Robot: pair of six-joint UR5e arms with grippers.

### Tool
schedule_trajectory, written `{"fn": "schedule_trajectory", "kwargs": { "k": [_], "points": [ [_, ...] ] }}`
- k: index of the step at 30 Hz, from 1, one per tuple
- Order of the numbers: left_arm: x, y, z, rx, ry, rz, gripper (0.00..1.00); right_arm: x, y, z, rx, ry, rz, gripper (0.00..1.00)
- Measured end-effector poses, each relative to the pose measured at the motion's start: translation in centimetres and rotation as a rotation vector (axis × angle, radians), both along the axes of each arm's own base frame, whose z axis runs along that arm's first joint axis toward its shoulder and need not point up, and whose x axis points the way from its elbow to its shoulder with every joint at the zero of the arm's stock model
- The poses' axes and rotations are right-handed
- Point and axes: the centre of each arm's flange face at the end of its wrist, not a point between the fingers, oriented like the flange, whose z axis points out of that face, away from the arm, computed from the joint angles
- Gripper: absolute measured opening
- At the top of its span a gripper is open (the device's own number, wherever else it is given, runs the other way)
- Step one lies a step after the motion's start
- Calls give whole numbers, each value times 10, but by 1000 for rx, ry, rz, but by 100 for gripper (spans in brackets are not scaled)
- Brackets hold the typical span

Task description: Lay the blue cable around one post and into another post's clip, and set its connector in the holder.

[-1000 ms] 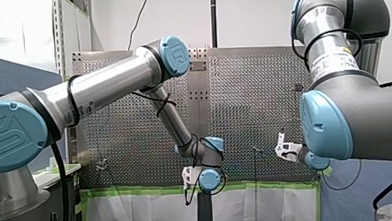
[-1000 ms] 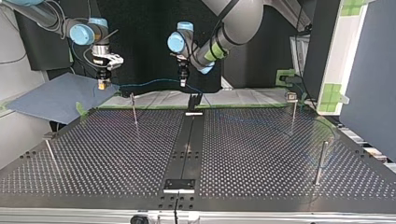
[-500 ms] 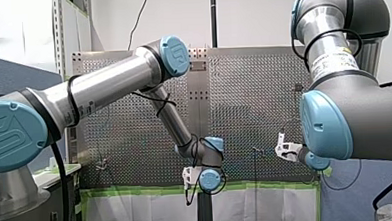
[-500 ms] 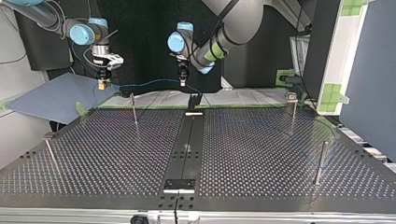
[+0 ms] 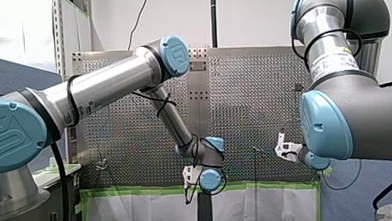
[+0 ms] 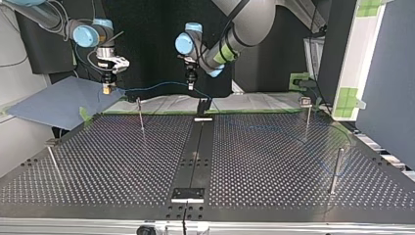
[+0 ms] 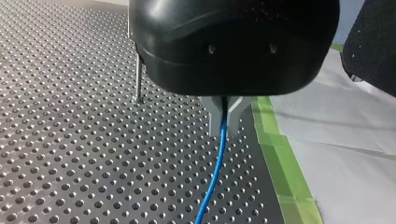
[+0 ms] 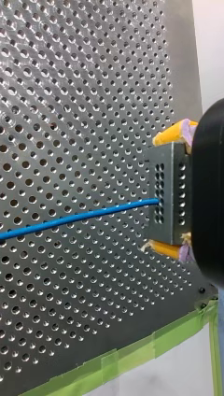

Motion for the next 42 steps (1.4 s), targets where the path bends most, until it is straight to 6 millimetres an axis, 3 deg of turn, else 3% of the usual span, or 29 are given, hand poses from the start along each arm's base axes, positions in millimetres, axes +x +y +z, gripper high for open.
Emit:
{"fn": "schedule_trajectory", "kwargs": {
  "k": [16, 31, 42],
  "points": [
    [-11, -18, 3, 3, -19, -68, 0, -17, -5, 0, 7, -10, -51, 0],
    [-26, -77, 33, -76, -44, -136, 0, -43, -22, 5, 1, -44, -98, 0],
    [-11, -98, 52, -157, -76, -152, 0, -69, -36, 9, 9, -112, -147, 0]
  ]
}}
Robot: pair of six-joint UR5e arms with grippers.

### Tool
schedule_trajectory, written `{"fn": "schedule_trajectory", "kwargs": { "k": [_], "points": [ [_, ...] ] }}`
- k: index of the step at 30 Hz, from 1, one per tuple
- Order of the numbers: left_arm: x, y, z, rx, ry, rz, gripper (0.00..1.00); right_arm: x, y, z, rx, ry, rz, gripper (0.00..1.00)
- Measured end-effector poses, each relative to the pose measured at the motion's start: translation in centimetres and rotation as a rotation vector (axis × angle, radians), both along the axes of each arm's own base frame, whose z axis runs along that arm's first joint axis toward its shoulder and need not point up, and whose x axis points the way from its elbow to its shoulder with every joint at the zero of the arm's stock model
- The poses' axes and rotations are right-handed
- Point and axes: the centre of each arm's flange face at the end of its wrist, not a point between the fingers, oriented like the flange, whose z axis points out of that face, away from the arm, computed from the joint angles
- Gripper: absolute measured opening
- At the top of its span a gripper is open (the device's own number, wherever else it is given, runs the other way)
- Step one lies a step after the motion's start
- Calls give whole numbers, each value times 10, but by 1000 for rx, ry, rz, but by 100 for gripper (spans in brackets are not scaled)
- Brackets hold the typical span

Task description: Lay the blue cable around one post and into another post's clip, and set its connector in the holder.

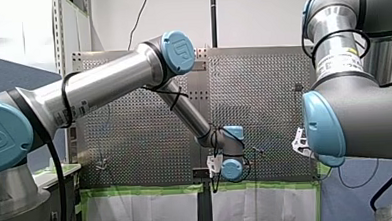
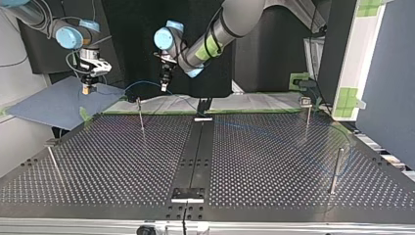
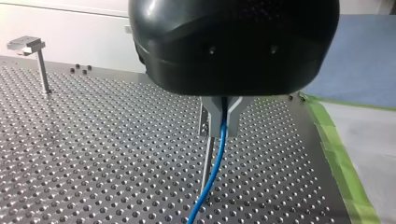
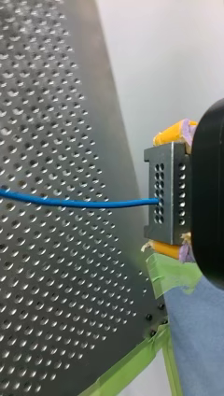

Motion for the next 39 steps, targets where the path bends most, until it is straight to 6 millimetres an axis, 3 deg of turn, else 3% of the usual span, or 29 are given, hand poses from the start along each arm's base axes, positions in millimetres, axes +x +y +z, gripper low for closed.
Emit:
{"fn": "schedule_trajectory", "kwargs": {
  "k": [13, 23, 30, 39],
  "points": [
    [9, -7, -21, -3, 47, -27, 0, -25, -11, 3, 0, -64, -45, 0],
    [26, -27, 0, -51, 37, -47, 0, -34, -19, 7, 6, -82, -59, 0],
    [33, -27, 3, -61, 30, -45, 0, -35, -19, 6, 15, -66, -62, 0],
    [42, -16, -26, -32, 61, -36, 0, -37, -15, 2, 48, -21, -86, 0]
  ]
}}
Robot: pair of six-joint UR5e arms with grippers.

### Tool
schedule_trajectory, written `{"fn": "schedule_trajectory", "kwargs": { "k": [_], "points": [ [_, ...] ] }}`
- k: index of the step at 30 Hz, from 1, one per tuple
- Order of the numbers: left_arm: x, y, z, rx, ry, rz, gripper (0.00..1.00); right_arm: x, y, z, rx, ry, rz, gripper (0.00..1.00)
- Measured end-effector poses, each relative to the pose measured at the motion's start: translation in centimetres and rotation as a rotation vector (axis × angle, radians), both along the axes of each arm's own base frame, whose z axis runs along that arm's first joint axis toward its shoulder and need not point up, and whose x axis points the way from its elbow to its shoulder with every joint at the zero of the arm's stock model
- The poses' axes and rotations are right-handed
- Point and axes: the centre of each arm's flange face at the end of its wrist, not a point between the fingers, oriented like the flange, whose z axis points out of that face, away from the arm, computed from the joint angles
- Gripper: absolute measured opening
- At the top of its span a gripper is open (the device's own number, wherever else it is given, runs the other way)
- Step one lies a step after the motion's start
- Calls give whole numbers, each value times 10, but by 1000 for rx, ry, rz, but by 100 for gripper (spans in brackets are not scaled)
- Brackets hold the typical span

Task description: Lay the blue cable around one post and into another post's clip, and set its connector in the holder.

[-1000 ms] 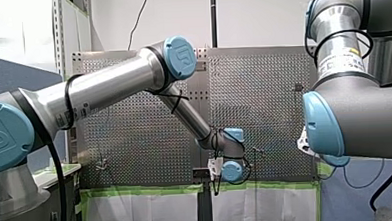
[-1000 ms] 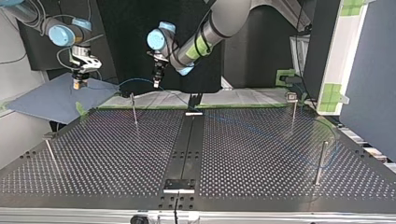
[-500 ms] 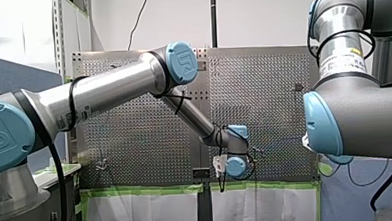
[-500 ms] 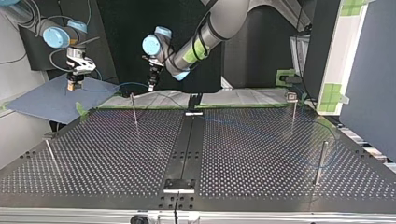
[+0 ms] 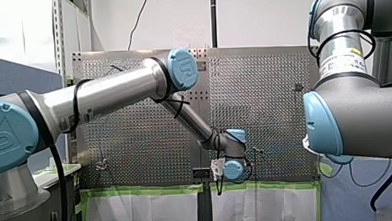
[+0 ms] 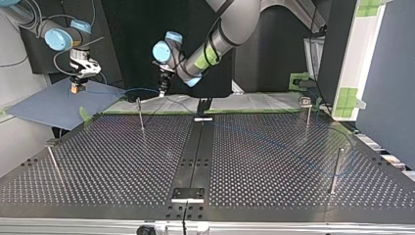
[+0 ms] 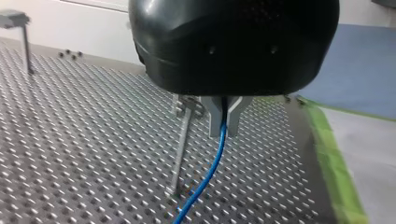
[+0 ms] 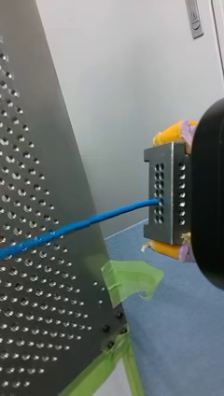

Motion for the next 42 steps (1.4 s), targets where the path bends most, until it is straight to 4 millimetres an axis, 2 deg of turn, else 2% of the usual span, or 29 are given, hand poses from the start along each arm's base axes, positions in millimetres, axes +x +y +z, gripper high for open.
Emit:
{"fn": "schedule_trajectory", "kwargs": {
  "k": [5, 14, 31, 42],
  "points": [
    [6, 5, -6, 0, 3, 5, 0, 0, 0, 0, -2, 8, 0, 0],
    [14, 11, -6, 13, -5, 21, 0, 2, -4, 3, -41, 18, 18, 0],
    [17, 11, -5, 55, -37, 22, 0, 5, -3, 3, -44, 82, 22, 0],
    [27, 11, 1, 35, -58, 26, 0, 5, -3, 1, -44, 90, 22, 0]
  ]
}}
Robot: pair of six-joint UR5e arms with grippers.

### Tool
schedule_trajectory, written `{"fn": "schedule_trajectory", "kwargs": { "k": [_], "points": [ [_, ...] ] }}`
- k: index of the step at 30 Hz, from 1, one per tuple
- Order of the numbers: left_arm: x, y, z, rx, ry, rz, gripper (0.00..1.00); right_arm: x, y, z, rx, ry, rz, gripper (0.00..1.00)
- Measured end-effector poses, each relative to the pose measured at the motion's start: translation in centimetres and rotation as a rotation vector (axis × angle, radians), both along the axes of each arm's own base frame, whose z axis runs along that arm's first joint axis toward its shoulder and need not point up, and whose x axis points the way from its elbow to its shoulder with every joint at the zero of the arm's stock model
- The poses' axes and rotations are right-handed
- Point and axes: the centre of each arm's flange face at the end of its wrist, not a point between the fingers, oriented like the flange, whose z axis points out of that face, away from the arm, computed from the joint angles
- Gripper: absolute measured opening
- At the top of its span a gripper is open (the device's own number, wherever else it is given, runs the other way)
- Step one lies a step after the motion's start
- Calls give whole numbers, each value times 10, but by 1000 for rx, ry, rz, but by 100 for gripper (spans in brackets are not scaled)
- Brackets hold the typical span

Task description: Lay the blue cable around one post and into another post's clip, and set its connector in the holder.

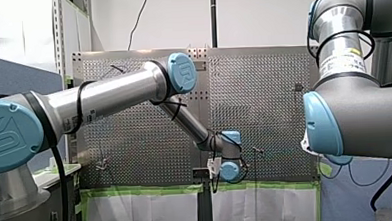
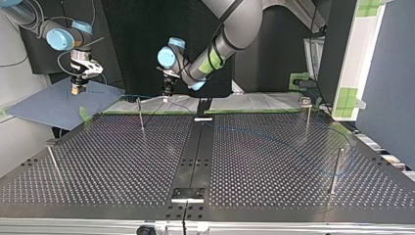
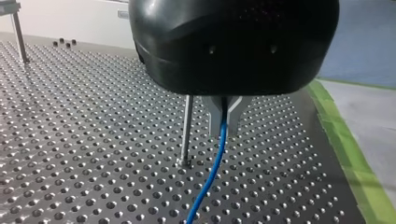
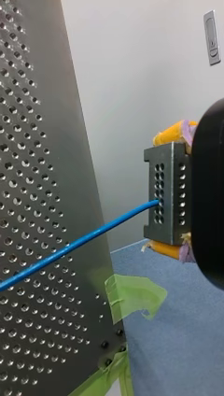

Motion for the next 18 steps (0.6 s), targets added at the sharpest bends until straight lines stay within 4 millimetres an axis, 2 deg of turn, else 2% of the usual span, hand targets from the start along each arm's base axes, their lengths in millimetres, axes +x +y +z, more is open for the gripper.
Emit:
{"fn": "schedule_trajectory", "kwargs": {
  "k": [11, 18],
  "points": [
    [10, 3, -12, 11, 12, 11, 0, 4, -3, 2, -33, 13, 26, 0],
    [17, -2, -5, -13, 3, 11, 0, 4, -5, 3, -42, 13, 25, 0]
  ]
}}
